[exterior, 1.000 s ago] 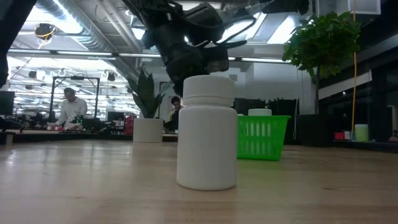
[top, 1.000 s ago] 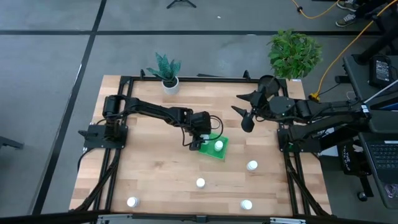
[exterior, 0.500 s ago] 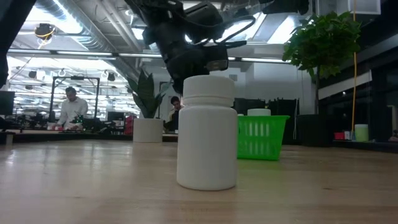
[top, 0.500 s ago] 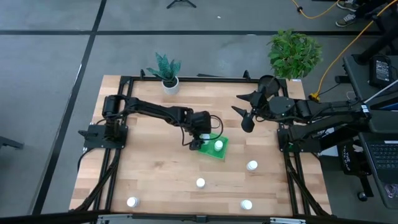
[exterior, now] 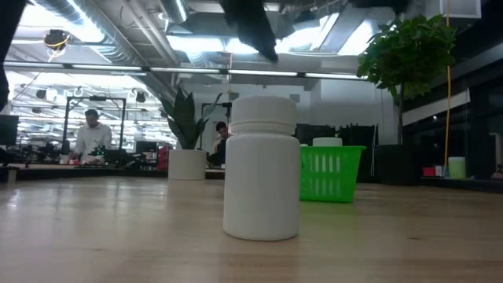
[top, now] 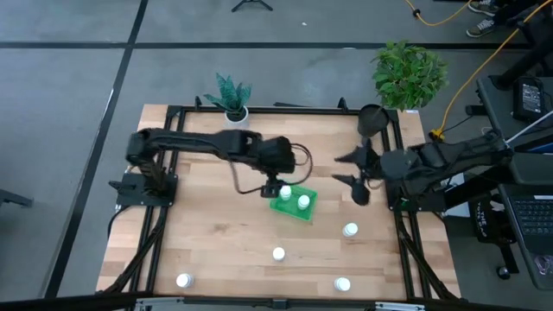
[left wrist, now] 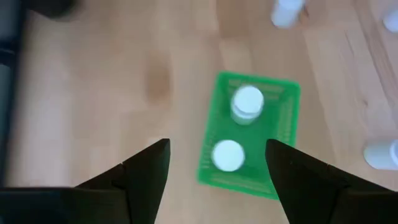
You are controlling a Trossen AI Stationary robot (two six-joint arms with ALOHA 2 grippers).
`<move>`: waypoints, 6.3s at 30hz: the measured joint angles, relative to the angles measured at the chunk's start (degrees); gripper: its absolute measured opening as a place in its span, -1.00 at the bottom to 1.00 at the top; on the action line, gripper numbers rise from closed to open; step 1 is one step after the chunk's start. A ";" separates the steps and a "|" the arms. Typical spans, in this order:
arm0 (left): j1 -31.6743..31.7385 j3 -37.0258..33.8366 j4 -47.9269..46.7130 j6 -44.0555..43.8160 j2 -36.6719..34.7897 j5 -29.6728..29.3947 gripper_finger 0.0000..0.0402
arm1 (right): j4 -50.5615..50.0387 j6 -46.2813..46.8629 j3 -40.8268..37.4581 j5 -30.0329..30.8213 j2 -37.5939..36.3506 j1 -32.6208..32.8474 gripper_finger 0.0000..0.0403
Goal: Pick and place pill bottles into a basket
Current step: Put the white pill bottle into the green bin
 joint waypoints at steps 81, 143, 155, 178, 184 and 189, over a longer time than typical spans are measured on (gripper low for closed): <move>-1.22 -6.42 4.57 -4.39 -15.13 -23.95 0.27 | -10.23 18.13 9.20 -15.23 28.76 2.59 -0.19; -1.22 -6.43 2.06 -4.07 -17.99 -22.88 0.27 | -3.81 -5.34 22.95 -27.01 53.88 -10.67 -0.19; -1.22 -6.43 2.06 -3.50 -17.99 -22.88 0.27 | -8.14 -5.41 22.90 -27.01 53.88 -10.67 -0.19; -2.08 -6.43 2.10 -3.04 -17.95 -22.72 0.27 | -9.93 -5.76 22.54 -28.25 57.37 -11.07 -0.19; -2.14 -6.43 2.10 -2.93 -17.95 -22.07 0.27 | -10.18 -5.78 22.54 -28.02 57.37 -12.47 -0.19; -2.14 -6.43 2.11 -2.93 -17.95 -21.57 0.27 | -10.42 -6.32 22.54 -28.02 57.37 -13.03 -0.19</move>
